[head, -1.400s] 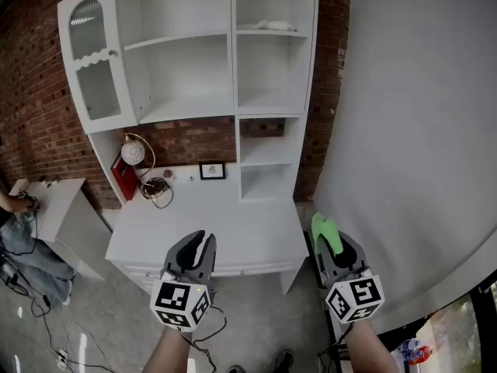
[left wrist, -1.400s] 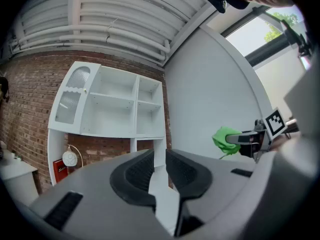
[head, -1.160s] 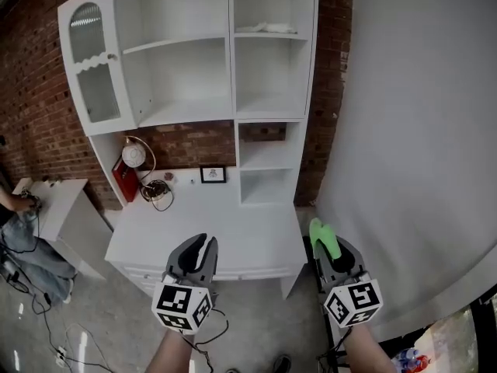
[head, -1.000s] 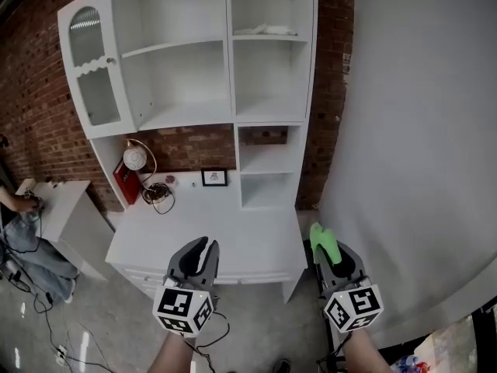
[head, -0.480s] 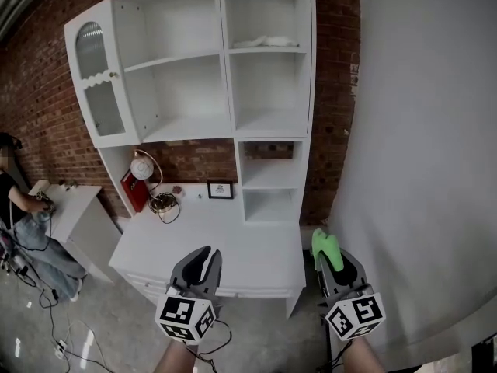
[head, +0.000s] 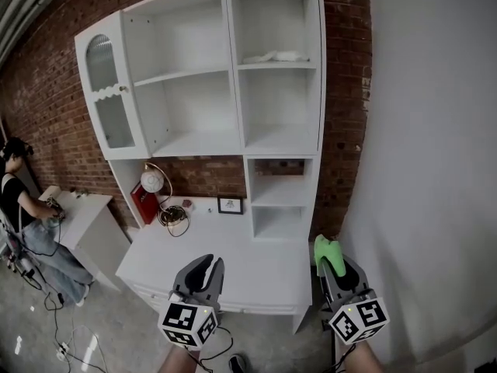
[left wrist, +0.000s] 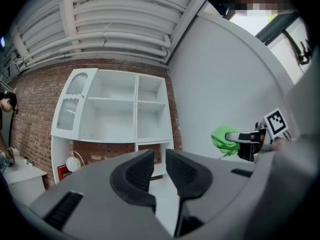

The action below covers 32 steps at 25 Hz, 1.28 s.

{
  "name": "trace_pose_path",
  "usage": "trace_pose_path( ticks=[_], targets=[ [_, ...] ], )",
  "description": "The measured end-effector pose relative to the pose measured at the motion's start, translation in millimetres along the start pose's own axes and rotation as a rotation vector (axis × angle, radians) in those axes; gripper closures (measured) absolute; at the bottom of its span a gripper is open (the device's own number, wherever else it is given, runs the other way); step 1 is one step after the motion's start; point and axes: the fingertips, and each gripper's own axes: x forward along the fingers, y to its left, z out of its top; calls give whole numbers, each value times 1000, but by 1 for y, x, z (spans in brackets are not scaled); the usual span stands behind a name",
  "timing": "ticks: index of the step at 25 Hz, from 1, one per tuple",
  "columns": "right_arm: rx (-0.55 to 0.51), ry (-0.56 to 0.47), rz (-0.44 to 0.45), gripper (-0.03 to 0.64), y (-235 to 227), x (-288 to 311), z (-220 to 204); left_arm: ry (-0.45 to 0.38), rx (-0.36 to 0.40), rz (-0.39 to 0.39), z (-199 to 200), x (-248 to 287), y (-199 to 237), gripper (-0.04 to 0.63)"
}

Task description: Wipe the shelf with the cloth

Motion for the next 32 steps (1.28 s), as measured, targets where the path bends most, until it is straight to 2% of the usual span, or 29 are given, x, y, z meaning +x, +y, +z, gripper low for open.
trace_pose_path(
  ticks=[6,12,19,25,32],
  targets=[
    [-4,-27,-44,505,-16,36,0,-32,-16,-67,-3,48,21,524],
    [-47,-27,-107,505,-23,92,3,-67,-42,-130,2,104,66,524],
    [-67,-5,-179,505,-20,149,-11,-66,-75,-198,-10,148,116,523],
    [-85,41,-196,505,-10,182,-29,-52,-115,-218,-27,170,146,523],
    [-73,58,-166,505,-22,213,-42,-34,-134,-206,-38,194,155,523]
  ],
)
